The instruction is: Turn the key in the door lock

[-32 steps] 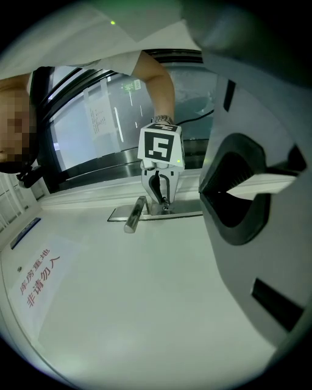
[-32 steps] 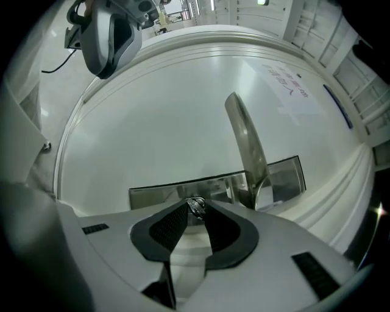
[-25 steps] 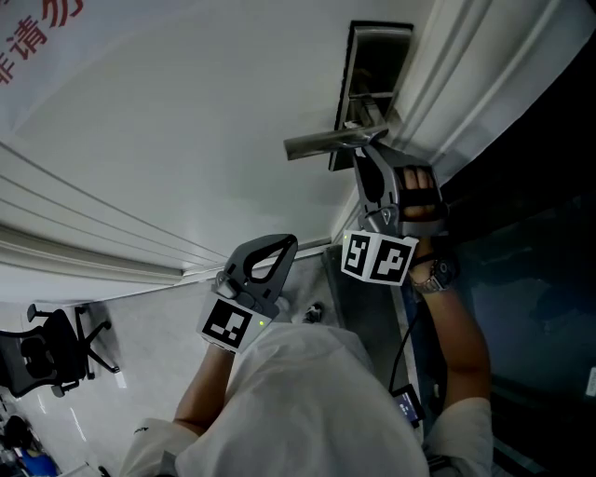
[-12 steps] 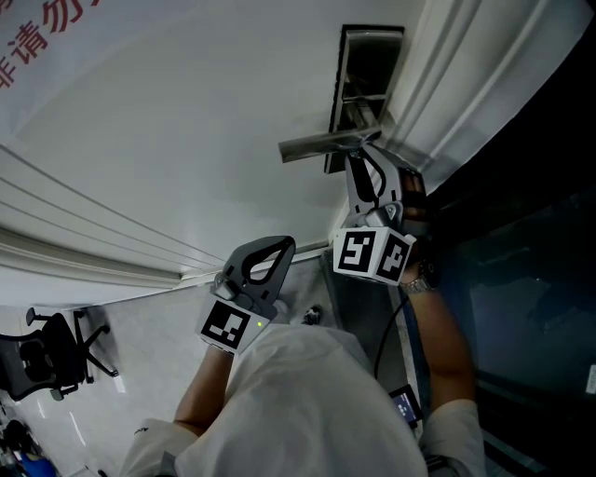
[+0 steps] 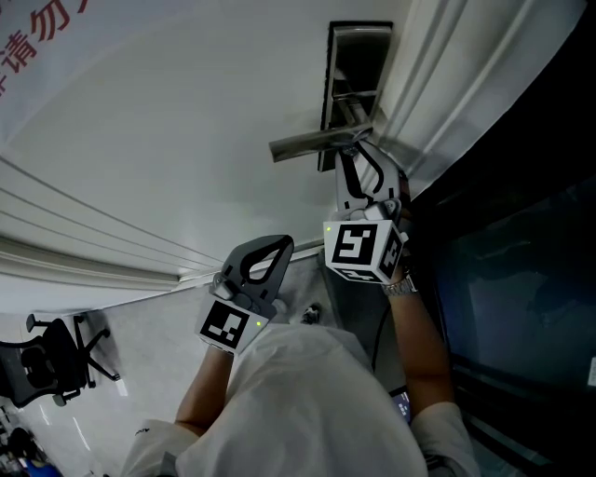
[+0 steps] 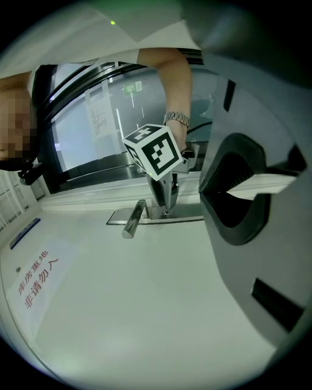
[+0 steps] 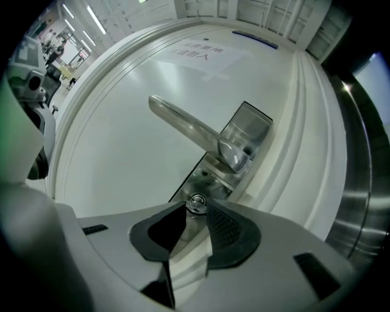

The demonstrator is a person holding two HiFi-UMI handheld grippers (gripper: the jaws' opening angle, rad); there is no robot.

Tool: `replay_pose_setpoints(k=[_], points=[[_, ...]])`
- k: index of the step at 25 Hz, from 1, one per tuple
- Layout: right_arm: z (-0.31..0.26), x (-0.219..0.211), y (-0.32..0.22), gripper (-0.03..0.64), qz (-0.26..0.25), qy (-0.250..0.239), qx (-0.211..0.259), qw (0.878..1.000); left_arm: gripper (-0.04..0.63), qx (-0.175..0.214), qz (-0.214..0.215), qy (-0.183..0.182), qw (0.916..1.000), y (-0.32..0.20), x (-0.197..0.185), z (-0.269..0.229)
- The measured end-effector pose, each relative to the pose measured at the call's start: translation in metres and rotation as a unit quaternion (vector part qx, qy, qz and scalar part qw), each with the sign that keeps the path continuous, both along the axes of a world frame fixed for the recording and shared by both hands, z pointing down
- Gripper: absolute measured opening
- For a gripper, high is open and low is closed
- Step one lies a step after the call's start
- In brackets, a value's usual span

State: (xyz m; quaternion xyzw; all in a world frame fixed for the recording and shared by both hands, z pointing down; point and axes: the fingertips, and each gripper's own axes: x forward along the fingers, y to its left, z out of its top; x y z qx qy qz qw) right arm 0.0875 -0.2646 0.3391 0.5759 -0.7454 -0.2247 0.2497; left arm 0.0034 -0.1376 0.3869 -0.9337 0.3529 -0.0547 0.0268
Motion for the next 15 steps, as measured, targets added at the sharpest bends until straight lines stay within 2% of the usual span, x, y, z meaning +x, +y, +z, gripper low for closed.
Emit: replay_pose_setpoints(k=[5,11,15], points=[[0.001,0.000,-0.001,0.101,-0.011,-0.009,0.001,1.000,0.003,-0.001,-0.007,0.000,1.0000,0.000,-0.005,0.000],[0.000,0.001,0.001,0.100,-0.014,-0.069,0.015,0.997,0.004,-0.004,-0.025,-0.002,0.9997,0.004,-0.017,0.002],[0.000,0.002,0.004,0.101,-0.014,-0.092,0.014,0.996,0.003,-0.012,-0.040,-0.002,0.9991,0.007,-0.029,0.007]])
